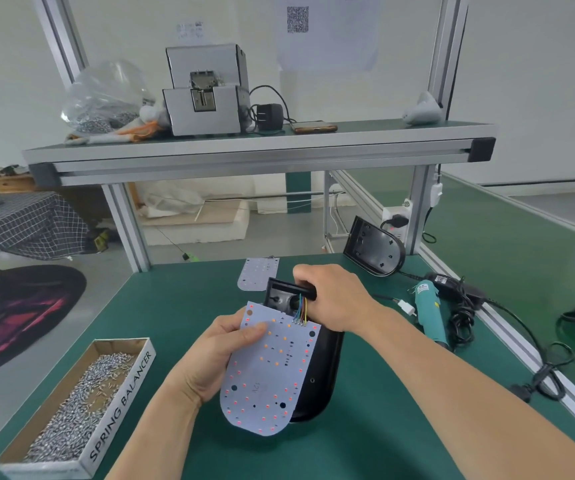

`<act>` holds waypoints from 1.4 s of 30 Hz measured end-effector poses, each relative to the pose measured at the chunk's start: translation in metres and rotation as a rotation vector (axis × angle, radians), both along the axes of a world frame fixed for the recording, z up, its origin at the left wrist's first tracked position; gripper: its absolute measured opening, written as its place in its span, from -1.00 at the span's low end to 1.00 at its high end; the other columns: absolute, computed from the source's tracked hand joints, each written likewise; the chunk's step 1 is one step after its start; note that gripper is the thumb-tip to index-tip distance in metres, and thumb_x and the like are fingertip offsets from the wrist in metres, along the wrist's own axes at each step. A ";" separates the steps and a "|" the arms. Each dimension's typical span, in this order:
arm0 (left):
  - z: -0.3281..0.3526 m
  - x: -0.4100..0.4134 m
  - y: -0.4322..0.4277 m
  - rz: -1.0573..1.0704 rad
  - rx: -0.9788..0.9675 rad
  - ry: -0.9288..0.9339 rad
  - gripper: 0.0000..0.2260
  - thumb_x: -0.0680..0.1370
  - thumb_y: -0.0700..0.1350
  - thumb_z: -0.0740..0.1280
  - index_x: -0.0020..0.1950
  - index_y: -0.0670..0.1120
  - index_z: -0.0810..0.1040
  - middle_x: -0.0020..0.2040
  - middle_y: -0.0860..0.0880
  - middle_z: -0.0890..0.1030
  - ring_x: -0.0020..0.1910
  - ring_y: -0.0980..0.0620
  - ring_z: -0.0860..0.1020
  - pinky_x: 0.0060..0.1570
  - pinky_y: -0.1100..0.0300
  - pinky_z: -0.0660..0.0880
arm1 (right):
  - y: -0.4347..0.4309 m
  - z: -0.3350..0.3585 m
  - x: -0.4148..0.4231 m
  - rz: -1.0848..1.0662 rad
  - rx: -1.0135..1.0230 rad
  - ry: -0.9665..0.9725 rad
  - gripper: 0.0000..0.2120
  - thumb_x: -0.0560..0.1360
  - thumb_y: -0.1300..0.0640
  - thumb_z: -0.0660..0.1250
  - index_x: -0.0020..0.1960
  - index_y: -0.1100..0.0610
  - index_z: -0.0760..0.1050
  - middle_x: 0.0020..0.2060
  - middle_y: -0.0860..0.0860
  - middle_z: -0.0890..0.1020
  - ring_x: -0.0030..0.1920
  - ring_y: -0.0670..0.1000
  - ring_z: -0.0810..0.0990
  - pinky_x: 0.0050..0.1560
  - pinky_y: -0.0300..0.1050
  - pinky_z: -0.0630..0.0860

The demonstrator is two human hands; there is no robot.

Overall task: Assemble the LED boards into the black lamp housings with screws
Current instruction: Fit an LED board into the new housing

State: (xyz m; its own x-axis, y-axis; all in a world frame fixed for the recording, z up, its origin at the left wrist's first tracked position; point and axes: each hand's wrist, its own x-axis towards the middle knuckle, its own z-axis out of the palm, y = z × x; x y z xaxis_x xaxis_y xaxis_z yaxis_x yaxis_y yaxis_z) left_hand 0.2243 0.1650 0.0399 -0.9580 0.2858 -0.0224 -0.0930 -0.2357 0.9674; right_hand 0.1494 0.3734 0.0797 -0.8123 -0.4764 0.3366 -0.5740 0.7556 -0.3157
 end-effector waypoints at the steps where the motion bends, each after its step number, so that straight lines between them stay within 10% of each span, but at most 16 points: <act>1: 0.000 0.000 0.000 -0.009 -0.009 0.005 -0.69 0.50 -0.13 0.40 0.17 -0.27 0.66 0.10 -0.30 0.68 -0.02 -0.20 0.70 -0.04 0.01 0.62 | 0.000 0.000 0.000 -0.005 -0.016 -0.018 -0.70 0.50 0.05 0.37 -0.23 0.01 0.24 -0.35 -0.02 0.44 -0.26 0.10 0.37 -0.29 -0.06 0.29; 5: 0.002 0.001 0.002 -0.041 -0.040 0.011 -0.68 0.51 -0.14 0.39 0.19 -0.28 0.63 0.12 -0.33 0.66 -0.01 -0.22 0.69 -0.04 0.00 0.62 | -0.002 0.003 0.000 0.009 0.022 -0.110 -0.93 0.52 0.03 0.34 -0.06 0.01 0.49 -0.18 -0.05 0.60 -0.10 0.11 0.53 -0.20 -0.06 0.42; 19: 0.012 -0.002 -0.015 -0.061 -0.165 0.009 -0.60 0.44 -0.01 0.51 0.17 -0.23 0.67 0.13 -0.31 0.67 0.03 -0.25 0.69 0.02 -0.04 0.61 | 0.015 0.009 0.004 0.233 0.025 -0.507 -0.92 0.54 0.22 0.25 -0.12 0.21 0.41 -0.24 0.05 0.45 -0.24 -0.01 0.36 -0.18 -0.03 0.32; 42: 0.015 -0.003 0.008 -0.051 -0.497 0.282 -0.61 0.38 0.13 0.40 -0.02 -0.15 0.75 0.21 0.07 0.54 0.19 -0.04 0.59 0.22 -0.04 0.52 | 0.005 -0.022 0.001 -0.024 -0.049 -0.283 -0.77 0.40 0.33 0.25 -0.34 0.05 0.40 -0.40 0.00 0.51 -0.27 0.10 0.45 -0.31 -0.06 0.35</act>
State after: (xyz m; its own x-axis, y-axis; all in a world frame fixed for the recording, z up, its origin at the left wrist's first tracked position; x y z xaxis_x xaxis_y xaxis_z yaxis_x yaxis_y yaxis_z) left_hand 0.2210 0.1733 0.0550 -0.9316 0.3526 0.0880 0.1850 0.2519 0.9499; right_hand 0.1504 0.3780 0.0581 -0.8878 -0.4452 0.1170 -0.4404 0.7478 -0.4969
